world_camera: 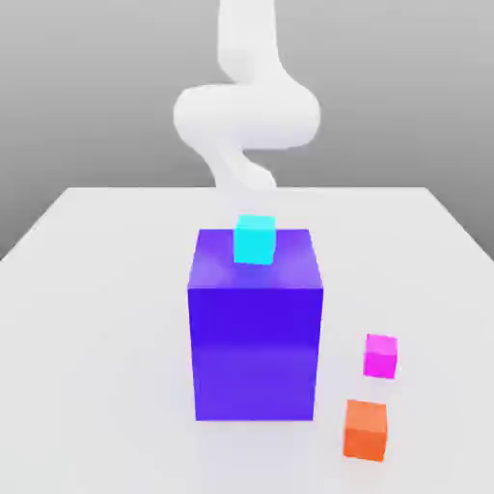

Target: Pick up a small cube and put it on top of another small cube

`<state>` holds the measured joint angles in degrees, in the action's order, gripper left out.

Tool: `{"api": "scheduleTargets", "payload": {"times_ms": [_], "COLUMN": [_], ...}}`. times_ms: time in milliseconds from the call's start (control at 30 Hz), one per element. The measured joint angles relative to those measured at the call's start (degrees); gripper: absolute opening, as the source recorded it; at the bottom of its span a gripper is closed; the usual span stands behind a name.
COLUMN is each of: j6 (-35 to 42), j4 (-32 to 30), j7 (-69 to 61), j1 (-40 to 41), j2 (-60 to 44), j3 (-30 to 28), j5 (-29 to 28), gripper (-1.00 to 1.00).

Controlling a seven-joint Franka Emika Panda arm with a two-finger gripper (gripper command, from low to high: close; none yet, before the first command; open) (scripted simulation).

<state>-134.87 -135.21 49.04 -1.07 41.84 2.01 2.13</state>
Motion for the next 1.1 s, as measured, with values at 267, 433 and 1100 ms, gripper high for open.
{"api": "scheduleTargets", "payload": {"times_ms": [267, 433, 1100], "j6": [-11.55, -19.29, -36.97], "j4": [-12.49, -20.55, -27.23], "j7": [12.95, 23.36, 62.01], "j1": [-4.06, -6.69, -29.98], "j2": [-15.13, -25.21, -57.09], "j3": [10.08, 17.77, -0.24], "j5": [6.78, 8.59, -26.22], "gripper": [0.0, 0.0, -1.0]}}
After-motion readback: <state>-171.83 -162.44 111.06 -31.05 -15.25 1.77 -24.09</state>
